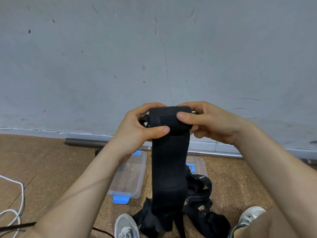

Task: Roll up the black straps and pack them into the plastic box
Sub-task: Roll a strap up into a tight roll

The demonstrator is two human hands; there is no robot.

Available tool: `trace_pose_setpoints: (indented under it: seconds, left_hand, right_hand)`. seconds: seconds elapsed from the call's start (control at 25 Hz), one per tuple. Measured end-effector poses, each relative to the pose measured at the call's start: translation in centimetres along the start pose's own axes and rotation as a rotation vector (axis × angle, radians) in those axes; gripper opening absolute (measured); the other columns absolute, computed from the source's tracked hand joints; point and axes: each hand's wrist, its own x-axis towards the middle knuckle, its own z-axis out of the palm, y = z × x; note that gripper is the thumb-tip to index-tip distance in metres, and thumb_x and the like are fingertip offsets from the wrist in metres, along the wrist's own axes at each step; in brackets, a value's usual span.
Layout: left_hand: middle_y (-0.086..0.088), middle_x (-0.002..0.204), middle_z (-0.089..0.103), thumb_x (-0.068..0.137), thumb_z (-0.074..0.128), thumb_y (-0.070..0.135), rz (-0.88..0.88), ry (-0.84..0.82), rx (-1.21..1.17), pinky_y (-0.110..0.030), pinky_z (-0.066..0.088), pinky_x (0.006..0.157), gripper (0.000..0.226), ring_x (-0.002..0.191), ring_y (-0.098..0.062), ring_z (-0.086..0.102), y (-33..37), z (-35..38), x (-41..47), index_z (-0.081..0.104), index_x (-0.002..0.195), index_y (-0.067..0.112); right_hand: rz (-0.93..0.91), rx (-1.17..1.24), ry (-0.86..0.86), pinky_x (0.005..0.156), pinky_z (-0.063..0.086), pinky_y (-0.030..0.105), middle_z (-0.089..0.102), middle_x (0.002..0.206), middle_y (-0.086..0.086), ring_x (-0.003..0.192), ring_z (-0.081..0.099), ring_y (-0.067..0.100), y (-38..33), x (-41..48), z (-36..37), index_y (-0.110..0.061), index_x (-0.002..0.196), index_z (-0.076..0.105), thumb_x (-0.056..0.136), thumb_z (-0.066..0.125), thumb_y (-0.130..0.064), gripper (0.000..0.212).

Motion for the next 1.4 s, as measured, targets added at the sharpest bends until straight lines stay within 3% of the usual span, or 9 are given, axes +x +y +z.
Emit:
trace_pose_setpoints:
  seconds: [0.12, 0.2, 0.4, 0.64, 0.84, 0.96, 1.04, 1.2, 1.4]
  left_hand:
    - [-0.019, 0.115, 0.064, 0.064, 0.081, 0.032, -0.089, -0.070, -0.041, -0.047, 0.056, 0.087, 0.058, 0.105, -0.034, 0.065, -0.2, -0.5, 0.2, 0.065, 0.118, 0.022]
    - [-0.012, 0.111, 0.068, 0.067, 0.076, 0.044, -0.184, -0.085, -0.054, -0.045, 0.057, 0.086, 0.058, 0.100, -0.028, 0.069, -0.2, -0.5, 0.2, 0.064, 0.119, 0.021]
    - [-0.012, 0.102, 0.070, 0.064, 0.084, 0.038, -0.142, -0.047, 0.108, -0.035, 0.059, 0.082, 0.048, 0.094, -0.025, 0.071, -0.2, -0.4, 0.2, 0.070, 0.106, 0.018]
    - [0.000, 0.088, 0.070, 0.063, 0.083, 0.024, -0.047, 0.034, 0.096, -0.028, 0.058, 0.073, 0.039, 0.084, -0.014, 0.069, -0.1, 0.6, 0.1, 0.071, 0.100, 0.018]
    - [-0.002, 0.097, 0.074, 0.069, 0.084, 0.034, -0.180, 0.129, -0.092, -0.032, 0.059, 0.071, 0.055, 0.086, -0.019, 0.073, -0.5, 0.9, 0.3, 0.063, 0.116, 0.015]
    - [-0.008, 0.105, 0.075, 0.075, 0.068, 0.046, -0.258, 0.030, -0.041, -0.036, 0.060, 0.080, 0.053, 0.097, -0.024, 0.072, -0.8, 1.3, -0.1, 0.065, 0.117, 0.014]
    - [-0.007, 0.101, 0.076, 0.080, 0.074, 0.040, -0.198, 0.042, -0.071, -0.031, 0.059, 0.075, 0.044, 0.095, -0.023, 0.072, -0.7, 1.4, -0.1, 0.067, 0.113, 0.013]
    - [-0.008, 0.101, 0.075, 0.071, 0.074, 0.017, -0.101, 0.085, -0.155, -0.029, 0.057, 0.075, 0.037, 0.095, -0.024, 0.072, -1.1, 1.3, 0.1, 0.069, 0.108, 0.010]
    - [-0.014, 0.115, 0.071, 0.070, 0.079, 0.021, -0.144, 0.017, -0.111, -0.042, 0.058, 0.084, 0.052, 0.105, -0.027, 0.069, -0.9, 0.5, 0.4, 0.063, 0.119, 0.010]
  right_hand:
    - [-0.021, -0.028, 0.071, 0.050, 0.021, 0.021, 0.059, 0.070, -0.009, 0.060, 0.047, 0.005, 0.4, 0.3, 0.4, -0.017, 0.114, 0.067, 0.074, 0.076, -0.031, 0.043]
    - [-0.062, -0.024, 0.095, 0.050, 0.032, 0.016, 0.061, 0.074, -0.010, 0.062, 0.053, 0.000, 0.5, 0.3, 0.7, -0.015, 0.113, 0.066, 0.073, 0.083, -0.016, 0.043]
    - [-0.187, -0.268, 0.160, 0.083, 0.055, 0.025, 0.065, 0.097, -0.010, 0.093, 0.064, 0.006, 0.5, 0.3, 1.6, -0.023, 0.113, 0.064, 0.075, 0.085, -0.011, 0.045]
    - [0.042, -0.224, -0.005, 0.057, 0.041, 0.021, 0.066, 0.086, -0.010, 0.077, 0.062, 0.007, -0.5, -0.5, -0.1, -0.034, 0.116, 0.063, 0.073, 0.073, -0.044, 0.045]
    - [-0.054, -0.076, 0.119, 0.052, 0.024, 0.023, 0.057, 0.071, -0.009, 0.063, 0.051, 0.004, 0.5, 0.4, 0.9, -0.017, 0.115, 0.066, 0.083, 0.077, -0.020, 0.034]
    - [-0.100, 0.026, 0.157, 0.049, 0.036, 0.011, 0.060, 0.063, -0.016, 0.056, 0.055, -0.003, 0.7, 0.2, 1.5, -0.007, 0.116, 0.064, 0.083, 0.073, 0.000, 0.035]
    - [-0.164, -0.003, 0.178, 0.057, 0.047, 0.010, 0.066, 0.072, -0.014, 0.065, 0.061, -0.003, 0.5, 0.1, 1.7, -0.006, 0.118, 0.061, 0.082, 0.072, 0.006, 0.040]
    - [-0.299, -0.267, 0.252, 0.091, 0.053, 0.029, 0.067, 0.109, -0.002, 0.101, 0.065, 0.015, 0.8, 0.4, 2.1, -0.019, 0.122, 0.059, 0.076, 0.078, -0.007, 0.051]
    - [-0.374, -0.353, 0.248, 0.090, 0.050, 0.023, 0.065, 0.108, -0.013, 0.102, 0.063, 0.007, 1.1, 0.6, 1.8, -0.024, 0.121, 0.060, 0.075, 0.078, 0.001, 0.056]
